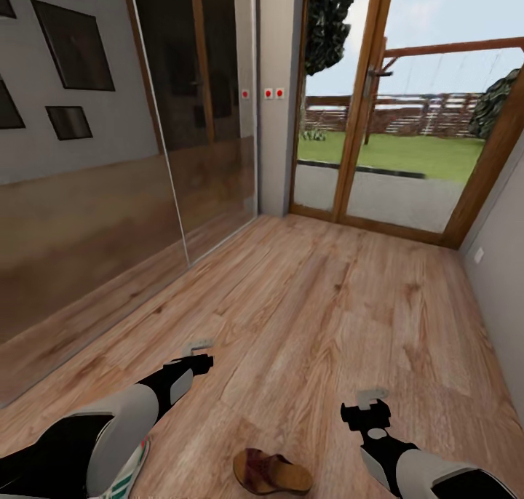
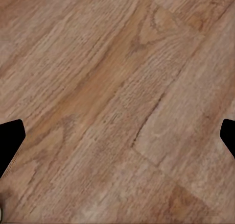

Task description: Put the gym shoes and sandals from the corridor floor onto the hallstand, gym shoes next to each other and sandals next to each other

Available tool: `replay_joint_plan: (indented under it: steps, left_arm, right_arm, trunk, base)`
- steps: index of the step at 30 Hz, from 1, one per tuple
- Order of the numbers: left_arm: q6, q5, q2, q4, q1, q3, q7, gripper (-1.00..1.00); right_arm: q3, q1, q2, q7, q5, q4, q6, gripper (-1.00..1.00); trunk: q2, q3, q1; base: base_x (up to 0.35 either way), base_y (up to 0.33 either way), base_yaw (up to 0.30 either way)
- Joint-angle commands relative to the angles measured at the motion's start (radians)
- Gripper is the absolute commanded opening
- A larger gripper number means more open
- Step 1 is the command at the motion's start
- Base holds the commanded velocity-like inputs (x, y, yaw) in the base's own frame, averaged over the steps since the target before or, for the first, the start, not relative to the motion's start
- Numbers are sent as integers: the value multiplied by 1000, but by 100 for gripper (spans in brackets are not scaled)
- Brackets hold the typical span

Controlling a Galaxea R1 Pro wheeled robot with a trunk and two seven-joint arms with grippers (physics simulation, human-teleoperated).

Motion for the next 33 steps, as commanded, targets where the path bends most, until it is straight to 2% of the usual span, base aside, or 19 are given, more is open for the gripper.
replay_joint_plan:
  steps: [1,27,33]
  left_arm:
    - [4,8,-1,-2,0,4,2,100]
    - [4,8,-1,-2,0,4,2,100]
    - [4,8,-1,-2,0,4,2,100]
  right_arm:
    - [8,-1,0,-2,-6,4,-6,100]
    - [8,-1,0,-2,-6,4,-6,100]
    - [8,-1,0,-2,-6,4,-6,100]
  trunk:
    - [0,-1,0]
    - [0,-1,0]
    - [0,-1,0]
  base:
    - [10,-9,248]
    - [1,-1,293]
    - [0,0,203]
